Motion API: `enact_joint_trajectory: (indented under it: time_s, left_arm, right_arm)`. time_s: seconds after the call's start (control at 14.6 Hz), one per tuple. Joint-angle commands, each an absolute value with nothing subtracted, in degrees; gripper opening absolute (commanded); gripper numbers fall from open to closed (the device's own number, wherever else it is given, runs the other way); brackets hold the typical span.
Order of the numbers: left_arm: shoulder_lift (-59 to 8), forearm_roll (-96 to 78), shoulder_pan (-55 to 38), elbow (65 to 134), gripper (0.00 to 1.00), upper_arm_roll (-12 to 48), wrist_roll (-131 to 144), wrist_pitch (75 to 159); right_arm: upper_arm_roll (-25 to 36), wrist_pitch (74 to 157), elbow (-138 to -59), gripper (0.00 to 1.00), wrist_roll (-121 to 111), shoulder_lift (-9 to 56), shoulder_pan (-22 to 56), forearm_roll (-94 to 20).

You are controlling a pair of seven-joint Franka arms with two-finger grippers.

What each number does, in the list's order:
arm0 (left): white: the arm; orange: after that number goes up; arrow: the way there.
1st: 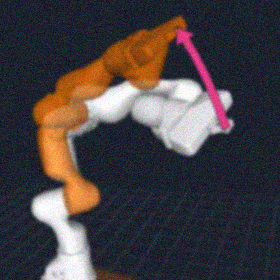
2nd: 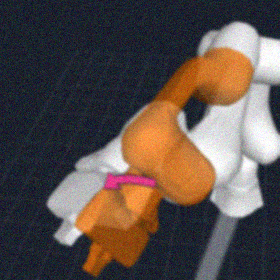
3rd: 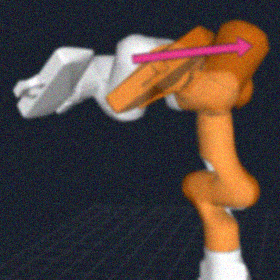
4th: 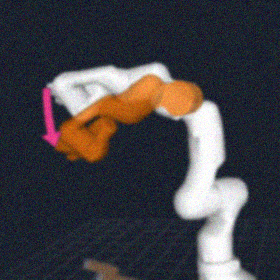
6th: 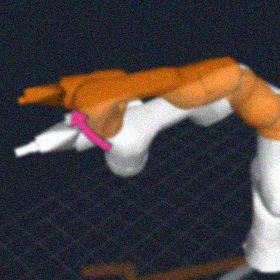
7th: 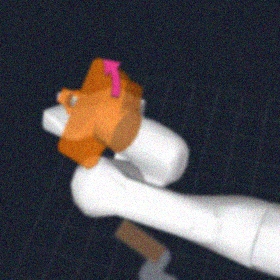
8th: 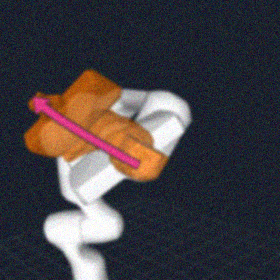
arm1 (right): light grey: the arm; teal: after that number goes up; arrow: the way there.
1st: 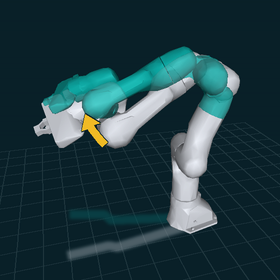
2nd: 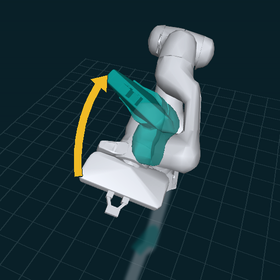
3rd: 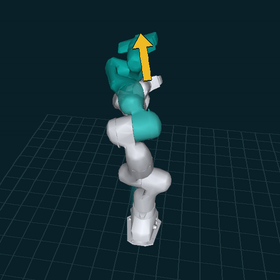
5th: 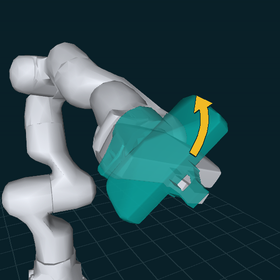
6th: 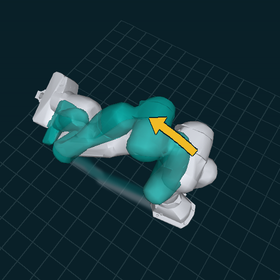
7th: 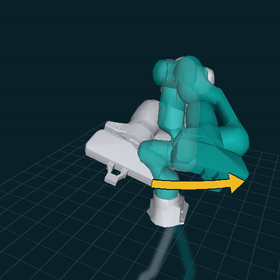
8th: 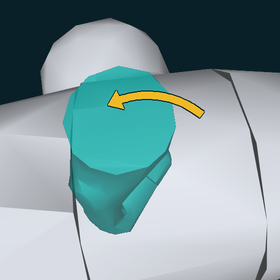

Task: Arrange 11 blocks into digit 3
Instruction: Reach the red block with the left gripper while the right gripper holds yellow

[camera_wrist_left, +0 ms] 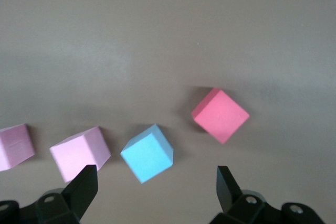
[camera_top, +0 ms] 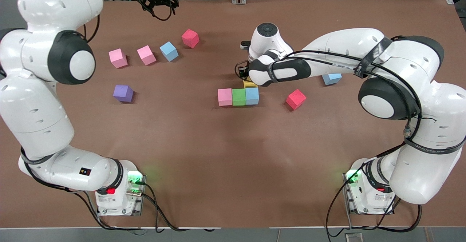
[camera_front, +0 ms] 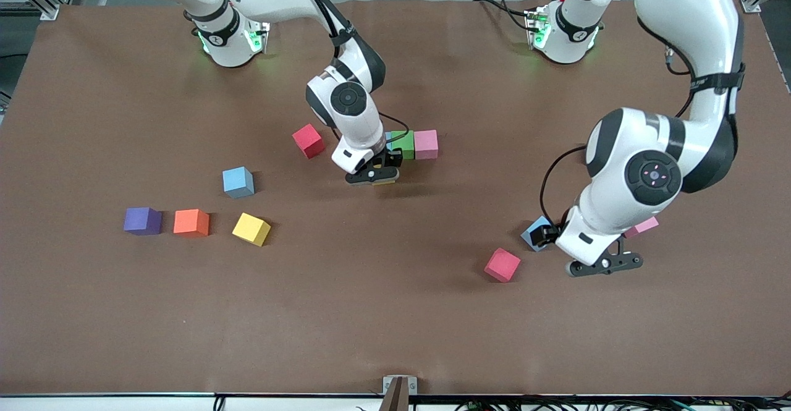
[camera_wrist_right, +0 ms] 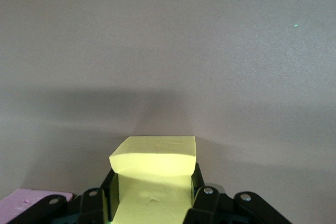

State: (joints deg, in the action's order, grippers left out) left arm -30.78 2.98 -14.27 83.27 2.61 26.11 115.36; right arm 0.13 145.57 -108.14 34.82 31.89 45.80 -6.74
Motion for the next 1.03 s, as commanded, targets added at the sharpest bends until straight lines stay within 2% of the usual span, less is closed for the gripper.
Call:
enact_joint_trajectory:
  time_s: [0.0,0.21,0.48,0.62,0.68,0.96]
  left_arm:
    - [-35.3,1.8,-14.2,81.8,1.0,2.5,31.8,119.3]
    - [-38.7,1.4,-15.2,81.7,1.0,2.6,42.1,124.5]
    - [-41.3,1.3,-16.9,81.7,1.0,2.5,55.2,127.3]
    - [-42.8,1.3,-17.2,81.7,1.0,2.5,61.1,128.2]
    - [-43.3,1.3,-17.4,81.7,1.0,2.5,63.3,129.5]
    - [-46.4,1.1,-17.5,78.8,1.0,2.6,68.9,133.7]
  right_arm:
    - [0.5,146.0,-109.9,0.5,35.4,30.9,46.6,-8.0]
    - [0.5,146.0,-109.9,0.5,36.0,30.9,46.8,-8.0]
    - [0.5,146.0,-109.9,0.51,36.0,30.9,46.8,-8.0]
    - [0.5,146.0,-109.9,0.57,36.1,30.9,46.8,-8.0]
    - [0.5,146.0,-109.9,0.65,36.1,30.9,46.8,-8.0]
    - [0.5,145.4,-109.9,0.65,37.1,30.8,46.8,-8.0]
